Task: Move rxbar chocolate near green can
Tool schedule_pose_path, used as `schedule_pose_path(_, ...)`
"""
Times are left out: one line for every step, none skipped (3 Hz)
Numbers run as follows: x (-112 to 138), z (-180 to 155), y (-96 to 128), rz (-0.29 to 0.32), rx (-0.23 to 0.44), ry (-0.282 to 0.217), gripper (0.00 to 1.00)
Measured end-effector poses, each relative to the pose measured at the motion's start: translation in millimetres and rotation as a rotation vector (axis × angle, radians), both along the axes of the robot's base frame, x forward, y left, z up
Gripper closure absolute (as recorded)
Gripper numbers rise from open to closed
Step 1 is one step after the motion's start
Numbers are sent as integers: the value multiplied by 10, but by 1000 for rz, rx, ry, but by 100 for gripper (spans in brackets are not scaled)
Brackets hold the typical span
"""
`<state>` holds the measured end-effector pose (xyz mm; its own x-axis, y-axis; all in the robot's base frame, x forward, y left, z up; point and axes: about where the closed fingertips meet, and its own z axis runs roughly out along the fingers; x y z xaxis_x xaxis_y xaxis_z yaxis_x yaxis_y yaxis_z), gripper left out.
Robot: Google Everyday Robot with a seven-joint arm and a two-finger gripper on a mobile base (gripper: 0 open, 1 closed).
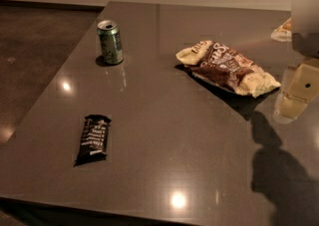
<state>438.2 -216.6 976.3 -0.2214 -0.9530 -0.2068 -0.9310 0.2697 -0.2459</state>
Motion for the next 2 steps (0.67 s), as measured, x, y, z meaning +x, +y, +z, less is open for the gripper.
schedule_pose_path(0, 0, 0, 0, 0, 0, 0)
schedule_pose_path(19, 29, 278, 18, 49, 15, 0)
